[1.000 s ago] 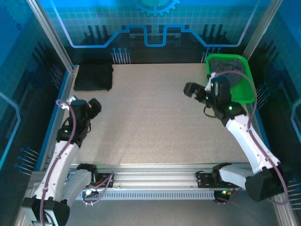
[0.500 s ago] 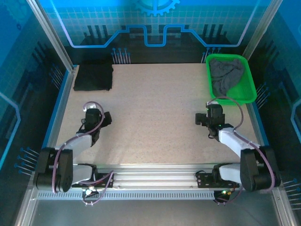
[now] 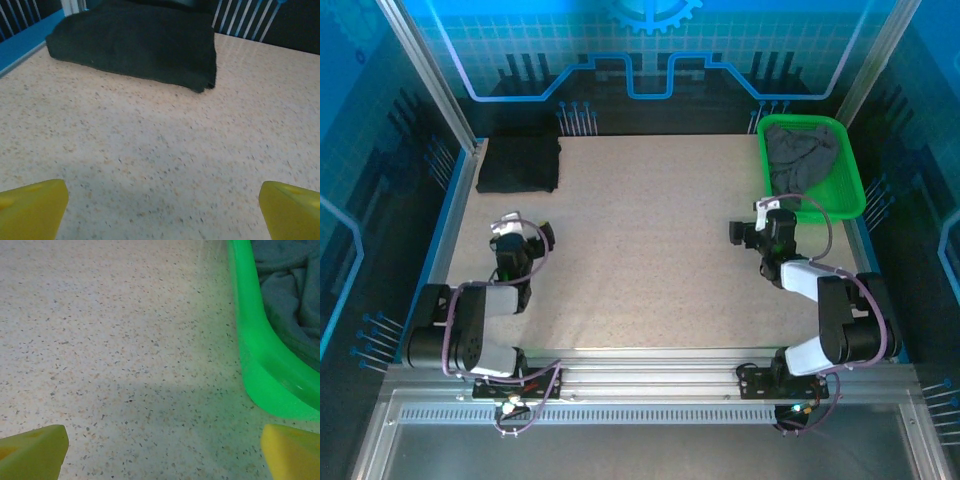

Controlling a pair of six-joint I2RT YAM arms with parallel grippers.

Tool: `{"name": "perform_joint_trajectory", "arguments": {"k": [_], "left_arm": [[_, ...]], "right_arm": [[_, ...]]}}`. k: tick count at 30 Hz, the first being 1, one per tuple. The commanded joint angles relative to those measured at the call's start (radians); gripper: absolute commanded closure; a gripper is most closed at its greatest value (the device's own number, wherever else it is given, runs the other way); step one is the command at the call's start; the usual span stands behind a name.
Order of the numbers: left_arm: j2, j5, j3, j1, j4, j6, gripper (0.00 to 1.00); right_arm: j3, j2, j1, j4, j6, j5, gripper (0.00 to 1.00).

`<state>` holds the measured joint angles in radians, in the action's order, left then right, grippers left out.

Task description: Fold and stack the t-shirts

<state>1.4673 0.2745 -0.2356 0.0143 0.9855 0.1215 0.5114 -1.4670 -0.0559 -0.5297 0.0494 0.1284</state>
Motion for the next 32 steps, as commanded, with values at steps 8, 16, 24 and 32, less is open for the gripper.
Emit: {"name": "perform_joint_trajectory", "arguments": {"k": [8,16,24,32], "left_arm": [[0.074,-0.033,-0.081,-0.017,0.043,-0.058,0.01],[0.081,-0.048,-0.128,-0.031,-0.033,-0.084,0.01],[0.082,-0.041,-0.130,-0.036,-0.034,-0.091,0.01],[0.082,-0.042,-0.130,-0.035,-0.036,-0.089,0.01]], "right_arm": [[-0.089,-0.035,-0.001,-0.241,-0.034,-0.024,0.00],[-0.088,-0.036,-0.017,-0.239,-0.043,0.003,0.00],[-0.088,-0.036,-0.018,-0.239,-0.043,0.003,0.00],[-0.088,-0.036,-0.013,-0.239,-0.042,-0.010,0.00]]}}
